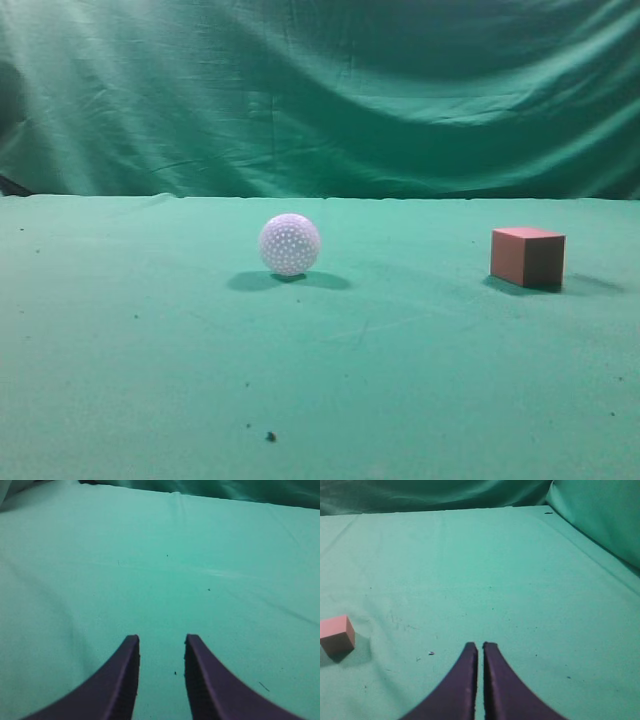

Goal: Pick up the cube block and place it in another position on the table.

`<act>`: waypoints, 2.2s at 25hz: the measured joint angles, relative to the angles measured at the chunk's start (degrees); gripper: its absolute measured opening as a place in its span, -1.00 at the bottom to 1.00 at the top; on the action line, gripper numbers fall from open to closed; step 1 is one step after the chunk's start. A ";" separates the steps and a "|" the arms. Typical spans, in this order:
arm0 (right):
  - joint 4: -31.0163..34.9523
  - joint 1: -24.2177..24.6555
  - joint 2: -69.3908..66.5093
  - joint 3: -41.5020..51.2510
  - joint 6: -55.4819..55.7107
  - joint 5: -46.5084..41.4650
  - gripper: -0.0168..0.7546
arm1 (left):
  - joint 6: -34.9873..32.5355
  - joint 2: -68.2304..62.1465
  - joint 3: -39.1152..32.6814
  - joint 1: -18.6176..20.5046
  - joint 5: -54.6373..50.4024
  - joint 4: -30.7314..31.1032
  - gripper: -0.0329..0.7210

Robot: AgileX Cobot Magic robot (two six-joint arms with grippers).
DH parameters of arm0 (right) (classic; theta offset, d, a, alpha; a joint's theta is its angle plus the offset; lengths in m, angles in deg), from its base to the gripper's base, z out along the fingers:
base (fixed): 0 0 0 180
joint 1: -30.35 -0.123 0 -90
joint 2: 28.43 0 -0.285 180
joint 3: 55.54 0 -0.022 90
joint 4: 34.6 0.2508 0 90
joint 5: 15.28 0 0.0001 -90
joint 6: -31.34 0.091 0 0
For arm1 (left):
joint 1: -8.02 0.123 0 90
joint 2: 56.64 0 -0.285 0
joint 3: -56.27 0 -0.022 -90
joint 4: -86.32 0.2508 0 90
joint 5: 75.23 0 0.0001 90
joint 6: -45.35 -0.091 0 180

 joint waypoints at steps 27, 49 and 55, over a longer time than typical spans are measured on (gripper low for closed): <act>16.76 0.00 -20.95 -19.02 0.23 0.82 -0.96 | 0.00 0.00 0.00 0.00 0.00 0.00 -0.22; -2.60 -25.99 -68.71 -47.61 -0.95 -26.95 -0.96 | 0.00 0.00 0.00 0.00 0.00 0.00 -0.22; -2.74 -29.11 -79.45 -49.22 -0.52 -21.71 0.07 | 0.00 0.00 0.00 0.00 0.00 0.00 -0.22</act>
